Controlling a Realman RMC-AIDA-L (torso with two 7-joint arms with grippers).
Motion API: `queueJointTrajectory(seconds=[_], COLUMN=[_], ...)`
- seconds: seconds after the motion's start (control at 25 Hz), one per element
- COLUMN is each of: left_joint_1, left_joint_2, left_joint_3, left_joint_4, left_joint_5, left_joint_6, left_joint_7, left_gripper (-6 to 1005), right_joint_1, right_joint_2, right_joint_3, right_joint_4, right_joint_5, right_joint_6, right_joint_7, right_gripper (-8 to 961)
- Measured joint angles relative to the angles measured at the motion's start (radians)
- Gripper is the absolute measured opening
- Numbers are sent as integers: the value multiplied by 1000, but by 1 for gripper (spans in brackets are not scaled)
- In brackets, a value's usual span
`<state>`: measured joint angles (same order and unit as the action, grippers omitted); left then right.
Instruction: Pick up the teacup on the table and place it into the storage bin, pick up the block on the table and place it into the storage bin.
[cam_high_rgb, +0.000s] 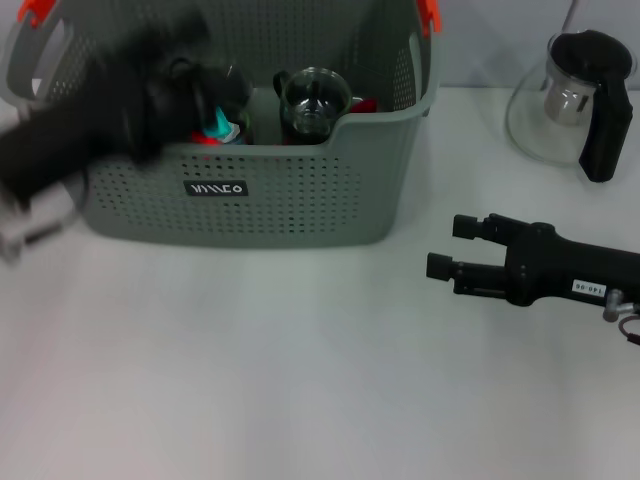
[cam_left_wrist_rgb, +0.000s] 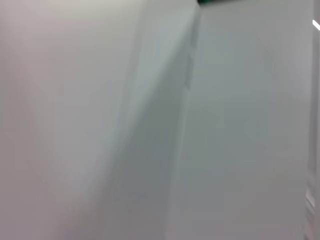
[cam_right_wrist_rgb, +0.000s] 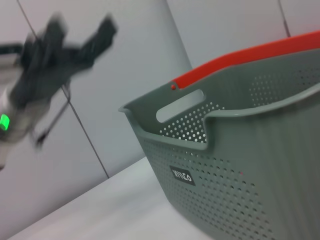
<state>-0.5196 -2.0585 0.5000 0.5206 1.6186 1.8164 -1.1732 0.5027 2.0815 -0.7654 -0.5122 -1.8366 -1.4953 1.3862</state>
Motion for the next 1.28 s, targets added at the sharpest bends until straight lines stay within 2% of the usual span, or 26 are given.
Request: queueJointTrajectory(seconds=[0.16, 0.32, 0.48, 0.68, 1.04, 1.28], left_joint_1=[71, 109, 105, 104, 110, 103], left_joint_2=[-33, -40, -38, -42, -53, -55], left_joint_3=[21, 3, -7, -3, -3, -1], left_joint_4=[37, 66, 82, 76, 63, 45], left_joint_5=[187, 355, 530, 575, 579, 580], left_joint_6=[32, 18, 25, 20, -12, -38], left_joint_7=[103, 138, 144, 184, 219, 219], left_gripper=[859, 859, 859, 859, 859, 859], right_joint_1=[-2, -18, -46, -55, -49, -46], right_joint_2=[1, 2, 11, 12, 11, 11], right_joint_3=[-6, -8, -9, -9, -12, -63], right_joint_4=[0, 8, 34, 95, 100, 101], right_joint_5=[-2, -10, -15, -18, -18, -21], right_joint_6=[-19, -75, -115, -116, -111, -112], right_joint_7=[-15, -116, -280, -398, -405, -406], right_gripper=[927, 927, 927, 927, 927, 927])
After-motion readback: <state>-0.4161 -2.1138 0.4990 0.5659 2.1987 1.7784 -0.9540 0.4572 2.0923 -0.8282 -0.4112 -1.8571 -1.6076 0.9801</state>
